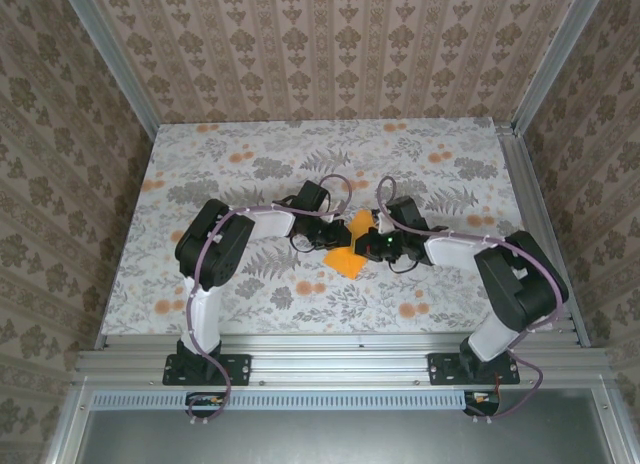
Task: Fold a paper plane with a square sheet of paper (pick it up from the middle)
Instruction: Fold the triangle a second time at the center of the table.
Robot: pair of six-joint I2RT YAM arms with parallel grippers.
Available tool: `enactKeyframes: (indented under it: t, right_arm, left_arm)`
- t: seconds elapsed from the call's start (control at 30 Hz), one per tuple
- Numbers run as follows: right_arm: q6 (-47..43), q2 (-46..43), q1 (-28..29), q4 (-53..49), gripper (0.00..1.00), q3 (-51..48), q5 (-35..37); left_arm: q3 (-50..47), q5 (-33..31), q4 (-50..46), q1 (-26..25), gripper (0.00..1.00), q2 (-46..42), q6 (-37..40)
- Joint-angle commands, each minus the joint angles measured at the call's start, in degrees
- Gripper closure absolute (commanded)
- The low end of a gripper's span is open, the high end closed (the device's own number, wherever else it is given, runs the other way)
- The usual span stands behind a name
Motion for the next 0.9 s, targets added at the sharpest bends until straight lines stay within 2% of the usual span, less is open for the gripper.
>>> enactKeyframes:
  t: [0.0, 0.43, 0.73, 0.87]
  right_arm:
    - [0.29, 3.83, -0.48, 0.85, 1.00, 2.78, -2.28]
    - [-6.52, 9.17, -1.94, -5.90, 1.00, 4.35, 1.78]
    - [-9.38, 7.70, -2.16, -8.96, 1.00, 1.58, 5.09]
    - [-6.45, 4.38, -1.49, -5.44, 1.00, -0.36, 1.98]
  left_arm:
    - [-2.58, -4.73, -1.95, 1.22, 0.88, 0.35, 2.00]
    - [-4.03, -4.83, -1.39, 2.15, 0.88, -0.13, 1.87]
    - [-3.20, -3.88, -1.06, 2.23, 0.88, 0.00, 1.63]
    - [-2.47, -3.80, -1.48, 2.14, 0.88, 0.05, 1.69]
